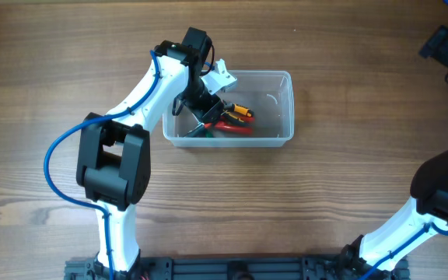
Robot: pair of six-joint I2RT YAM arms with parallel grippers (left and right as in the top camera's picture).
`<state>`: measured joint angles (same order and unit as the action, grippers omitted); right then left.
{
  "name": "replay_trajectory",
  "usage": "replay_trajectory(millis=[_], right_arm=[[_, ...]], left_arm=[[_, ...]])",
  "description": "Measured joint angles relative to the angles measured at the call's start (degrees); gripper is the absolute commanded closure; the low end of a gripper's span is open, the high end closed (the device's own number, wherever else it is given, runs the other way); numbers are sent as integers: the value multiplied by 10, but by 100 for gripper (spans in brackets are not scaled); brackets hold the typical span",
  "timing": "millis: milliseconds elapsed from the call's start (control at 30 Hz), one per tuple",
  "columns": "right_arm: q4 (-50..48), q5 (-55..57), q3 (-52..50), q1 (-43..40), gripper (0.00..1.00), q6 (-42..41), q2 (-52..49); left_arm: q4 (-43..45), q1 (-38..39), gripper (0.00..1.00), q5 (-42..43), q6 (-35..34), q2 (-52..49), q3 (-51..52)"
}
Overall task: Pack container
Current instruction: 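Raise the left gripper out of the container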
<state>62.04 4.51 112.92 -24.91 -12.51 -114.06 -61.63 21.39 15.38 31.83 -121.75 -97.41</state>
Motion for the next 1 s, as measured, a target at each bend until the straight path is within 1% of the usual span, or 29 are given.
replay_trajectory(millis=[100,200,233,267,300,333,367,467,800,1000], right_arm=[[0,0,0,0,0,0,0],[0,0,0,0,0,0,0],[0,0,0,0,0,0,0],[0,0,0,0,0,0,0],[0,0,0,0,0,0,0],[0,0,0,0,0,0,0],[0,0,0,0,0,0,0],[0,0,0,0,0,0,0],[0,0,0,0,0,0,0],[0,0,0,0,0,0,0]], left_arm=[[1,-1,29,-3,-11,0,-4],[1,-6,16,-4,-26,0,-26],[0,-9,13,-5,-33,0,-37],[-1,-12,12,-5,-40,0,-47],[-1,-17,6,-5,-50,1,-59],[-1,-21,5,-5,-55,3,-66],[-1,-28,0,-5,-65,7,-76],[-1,-42,0,-5,-78,31,-89],[-9,-78,0,-5,-98,196,-102],[-69,-93,0,-5,-104,265,-104]])
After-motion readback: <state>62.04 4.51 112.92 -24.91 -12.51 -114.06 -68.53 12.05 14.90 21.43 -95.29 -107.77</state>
